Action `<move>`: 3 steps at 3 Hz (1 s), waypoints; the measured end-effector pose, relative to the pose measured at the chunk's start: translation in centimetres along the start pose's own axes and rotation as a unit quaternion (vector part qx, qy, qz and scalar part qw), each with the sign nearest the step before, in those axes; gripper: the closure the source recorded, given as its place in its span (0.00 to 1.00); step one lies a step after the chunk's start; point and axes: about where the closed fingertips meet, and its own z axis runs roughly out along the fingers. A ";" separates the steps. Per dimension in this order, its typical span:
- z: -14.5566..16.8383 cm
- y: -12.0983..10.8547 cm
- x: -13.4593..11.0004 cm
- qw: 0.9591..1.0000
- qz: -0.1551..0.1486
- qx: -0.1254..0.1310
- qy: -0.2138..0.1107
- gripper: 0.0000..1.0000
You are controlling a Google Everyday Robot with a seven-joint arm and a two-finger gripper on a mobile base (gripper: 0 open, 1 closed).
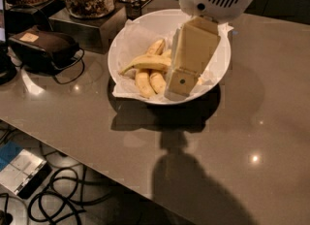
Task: Pick banana from white bowl
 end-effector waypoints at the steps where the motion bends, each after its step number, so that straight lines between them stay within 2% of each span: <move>1: 0.0 0.0 0.0 1.000 0.000 0.000 0.000 0.00; 2: -0.4 -0.5 -2.4 1.000 0.012 -0.002 -0.003 0.00; 3: 0.9 -2.2 -6.1 0.999 0.036 -0.011 0.008 0.00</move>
Offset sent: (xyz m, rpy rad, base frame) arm 0.0270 0.0557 0.0191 0.0139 0.0999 -0.0700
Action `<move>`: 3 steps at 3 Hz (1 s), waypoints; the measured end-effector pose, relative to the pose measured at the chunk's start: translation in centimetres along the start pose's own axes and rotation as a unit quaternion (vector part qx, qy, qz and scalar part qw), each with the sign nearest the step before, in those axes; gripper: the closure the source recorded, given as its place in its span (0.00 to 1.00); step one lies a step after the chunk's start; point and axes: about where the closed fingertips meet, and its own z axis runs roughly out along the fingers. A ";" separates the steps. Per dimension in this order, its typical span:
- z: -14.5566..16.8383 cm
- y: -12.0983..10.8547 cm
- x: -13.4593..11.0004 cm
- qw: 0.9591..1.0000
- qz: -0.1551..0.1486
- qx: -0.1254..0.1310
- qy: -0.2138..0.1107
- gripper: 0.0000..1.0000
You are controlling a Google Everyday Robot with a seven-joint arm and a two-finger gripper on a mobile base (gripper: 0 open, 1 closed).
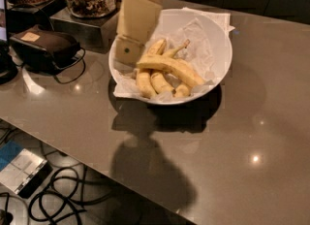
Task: Pick banana from white bowl
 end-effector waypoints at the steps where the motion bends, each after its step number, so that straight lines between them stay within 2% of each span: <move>1: -0.5 0.1 -1.5 1.000 0.000 0.010 -0.017 0.00; 2: -0.3 -2.1 -0.6 0.999 0.041 0.015 -0.025 0.00; 3: 1.3 -5.1 0.6 0.995 0.094 0.010 -0.017 0.00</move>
Offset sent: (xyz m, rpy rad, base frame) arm 0.0492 -0.0297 -0.0170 0.0631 0.0825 -0.2064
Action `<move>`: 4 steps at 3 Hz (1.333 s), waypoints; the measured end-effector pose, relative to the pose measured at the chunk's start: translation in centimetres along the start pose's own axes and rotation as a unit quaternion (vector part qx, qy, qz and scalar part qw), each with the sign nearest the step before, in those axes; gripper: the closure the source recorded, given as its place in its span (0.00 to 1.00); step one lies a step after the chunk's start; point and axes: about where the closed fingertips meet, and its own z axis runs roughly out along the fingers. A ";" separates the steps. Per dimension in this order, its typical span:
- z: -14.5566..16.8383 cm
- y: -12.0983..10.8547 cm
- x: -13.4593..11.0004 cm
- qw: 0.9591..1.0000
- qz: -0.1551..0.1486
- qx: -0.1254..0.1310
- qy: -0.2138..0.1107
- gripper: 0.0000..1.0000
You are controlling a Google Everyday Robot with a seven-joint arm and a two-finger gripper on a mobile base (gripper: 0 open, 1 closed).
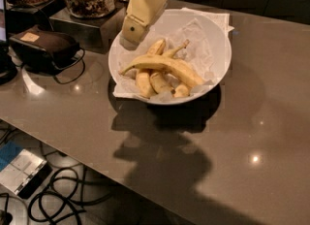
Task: Pick banana from white bowl
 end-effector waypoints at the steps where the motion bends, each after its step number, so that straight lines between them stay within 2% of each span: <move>1: 2.6 -2.3 0.0 0.999 0.033 -0.011 0.023 0.00; 3: 3.1 -3.4 -1.0 0.999 0.034 -0.006 -0.003 0.00; 4: 5.6 -4.1 -0.3 0.998 0.056 -0.023 0.017 0.10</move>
Offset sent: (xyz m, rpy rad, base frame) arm 0.0283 -0.0030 -0.0205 -0.0130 0.0581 -0.0587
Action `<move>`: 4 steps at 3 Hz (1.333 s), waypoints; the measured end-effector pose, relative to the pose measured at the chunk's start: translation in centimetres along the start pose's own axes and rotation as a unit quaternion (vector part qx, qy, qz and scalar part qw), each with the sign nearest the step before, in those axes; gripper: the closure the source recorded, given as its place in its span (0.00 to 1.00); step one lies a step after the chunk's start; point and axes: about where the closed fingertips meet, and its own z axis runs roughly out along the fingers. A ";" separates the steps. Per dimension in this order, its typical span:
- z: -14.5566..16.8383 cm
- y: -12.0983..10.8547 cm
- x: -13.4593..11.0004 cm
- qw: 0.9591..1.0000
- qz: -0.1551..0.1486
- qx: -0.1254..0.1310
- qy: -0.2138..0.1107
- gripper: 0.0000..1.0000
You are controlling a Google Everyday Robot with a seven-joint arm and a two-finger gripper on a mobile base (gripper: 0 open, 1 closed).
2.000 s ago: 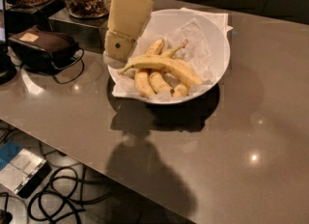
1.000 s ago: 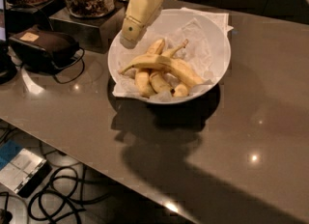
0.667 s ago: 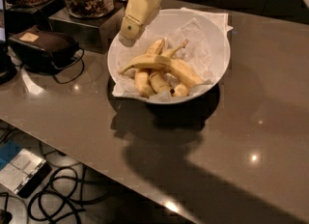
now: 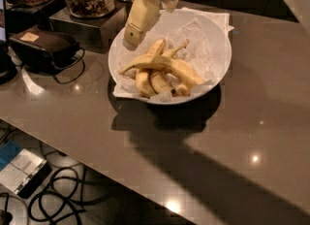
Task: Pick banana from white bowl
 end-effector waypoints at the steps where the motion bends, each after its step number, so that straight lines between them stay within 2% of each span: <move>1: 2.3 -0.8 0.8 0.999 0.018 -0.010 0.024 0.21; 2: 4.3 -1.3 1.9 0.998 0.029 -0.014 0.049 0.24; 4: 7.7 -2.1 4.1 0.994 0.046 -0.016 0.093 0.22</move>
Offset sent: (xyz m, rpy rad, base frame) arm 0.0050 -0.0283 -0.0755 -0.1371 0.1889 -0.0767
